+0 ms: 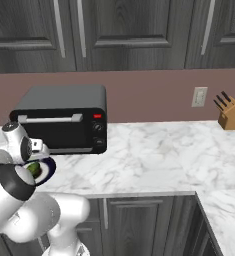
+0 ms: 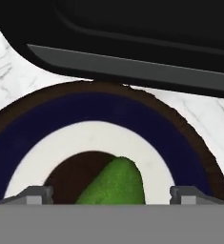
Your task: Pick avocado from the fridge and place it on the plate on the counter.
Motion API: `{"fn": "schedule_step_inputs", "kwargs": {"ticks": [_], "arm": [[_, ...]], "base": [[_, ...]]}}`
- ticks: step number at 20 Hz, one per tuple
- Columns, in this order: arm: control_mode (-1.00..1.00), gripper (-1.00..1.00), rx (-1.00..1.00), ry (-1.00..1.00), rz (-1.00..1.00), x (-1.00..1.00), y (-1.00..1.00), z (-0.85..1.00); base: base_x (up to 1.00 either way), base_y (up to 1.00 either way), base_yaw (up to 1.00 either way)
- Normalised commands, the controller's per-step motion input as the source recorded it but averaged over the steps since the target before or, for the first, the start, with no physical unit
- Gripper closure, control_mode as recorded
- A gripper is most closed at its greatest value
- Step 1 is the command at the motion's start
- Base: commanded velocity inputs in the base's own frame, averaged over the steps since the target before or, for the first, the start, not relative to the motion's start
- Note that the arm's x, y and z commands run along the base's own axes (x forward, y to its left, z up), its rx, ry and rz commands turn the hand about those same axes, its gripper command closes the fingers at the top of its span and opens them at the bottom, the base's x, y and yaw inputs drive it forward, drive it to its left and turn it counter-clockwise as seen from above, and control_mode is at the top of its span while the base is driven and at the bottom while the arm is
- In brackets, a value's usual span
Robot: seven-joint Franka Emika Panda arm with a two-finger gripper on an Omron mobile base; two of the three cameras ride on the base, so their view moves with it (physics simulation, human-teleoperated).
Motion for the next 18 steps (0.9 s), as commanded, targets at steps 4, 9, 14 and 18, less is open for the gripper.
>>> {"fn": "schedule_step_inputs", "kwargs": {"ticks": [4, 9, 14, 18], "arm": [[-1.00, -1.00, 0.07, -0.13, 0.00, -1.00, -0.05, 0.67], [-1.00, -1.00, 0.07, -0.21, 0.00, -1.00, -0.15, 0.99], [-1.00, -1.00, 0.11, -0.34, -0.01, -1.00, -0.48, 1.00], [-1.00, -1.00, 0.01, -0.23, 0.00, -1.00, -0.51, 1.00]], "base": [[0.00, 0.00, 0.00], [0.00, 0.00, 0.00], [0.00, 0.00, 0.00], [0.00, 0.00, 0.00]]}}
